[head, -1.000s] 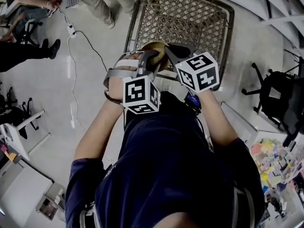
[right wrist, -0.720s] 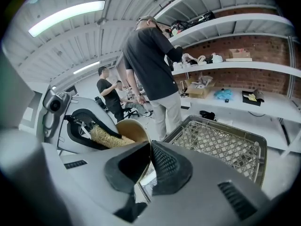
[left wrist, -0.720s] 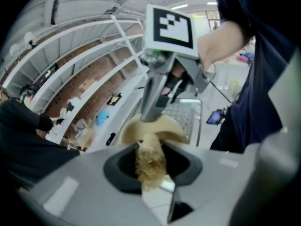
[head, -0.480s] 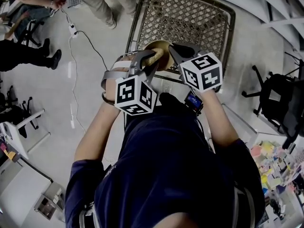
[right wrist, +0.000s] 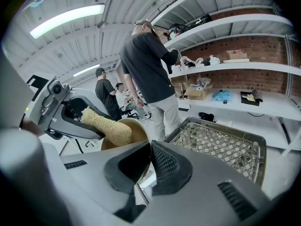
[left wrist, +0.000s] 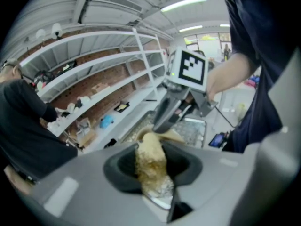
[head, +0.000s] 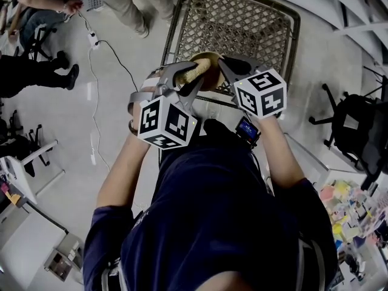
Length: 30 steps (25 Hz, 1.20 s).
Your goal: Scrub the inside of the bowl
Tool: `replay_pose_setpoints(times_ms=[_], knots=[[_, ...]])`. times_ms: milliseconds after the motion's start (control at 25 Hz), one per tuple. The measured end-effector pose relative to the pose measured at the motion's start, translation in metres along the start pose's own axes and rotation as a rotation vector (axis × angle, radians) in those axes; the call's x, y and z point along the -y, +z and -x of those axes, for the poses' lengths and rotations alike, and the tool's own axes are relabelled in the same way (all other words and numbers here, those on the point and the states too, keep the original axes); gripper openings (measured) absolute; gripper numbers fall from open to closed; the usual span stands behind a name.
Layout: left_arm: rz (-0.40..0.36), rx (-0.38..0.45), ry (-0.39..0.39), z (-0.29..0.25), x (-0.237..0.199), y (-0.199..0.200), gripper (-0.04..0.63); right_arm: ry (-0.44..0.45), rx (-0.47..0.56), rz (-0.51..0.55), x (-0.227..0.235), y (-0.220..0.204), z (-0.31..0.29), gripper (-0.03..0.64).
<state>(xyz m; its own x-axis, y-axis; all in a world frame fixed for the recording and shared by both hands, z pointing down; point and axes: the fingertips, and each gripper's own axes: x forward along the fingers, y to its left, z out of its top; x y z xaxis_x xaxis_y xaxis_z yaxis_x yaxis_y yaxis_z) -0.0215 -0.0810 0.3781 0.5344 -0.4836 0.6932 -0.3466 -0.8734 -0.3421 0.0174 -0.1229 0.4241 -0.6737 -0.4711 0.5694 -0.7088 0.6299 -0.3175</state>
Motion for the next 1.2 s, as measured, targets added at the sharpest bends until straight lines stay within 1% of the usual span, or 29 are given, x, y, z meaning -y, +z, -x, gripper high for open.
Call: replay_pose_setpoints(times_ms=[440, 1200], knots=[[-0.003, -0.011, -0.01, -0.0012, 0.0082, -0.0019, 0.101, -0.01, -0.001, 0.009, -0.001, -0.0045, 0.0029, 0.015], [-0.005, -0.013, -0.006, -0.0008, 0.0064, -0.0013, 0.101, -0.014, -0.005, 0.007, -0.0013, -0.0036, 0.0023, 0.015]])
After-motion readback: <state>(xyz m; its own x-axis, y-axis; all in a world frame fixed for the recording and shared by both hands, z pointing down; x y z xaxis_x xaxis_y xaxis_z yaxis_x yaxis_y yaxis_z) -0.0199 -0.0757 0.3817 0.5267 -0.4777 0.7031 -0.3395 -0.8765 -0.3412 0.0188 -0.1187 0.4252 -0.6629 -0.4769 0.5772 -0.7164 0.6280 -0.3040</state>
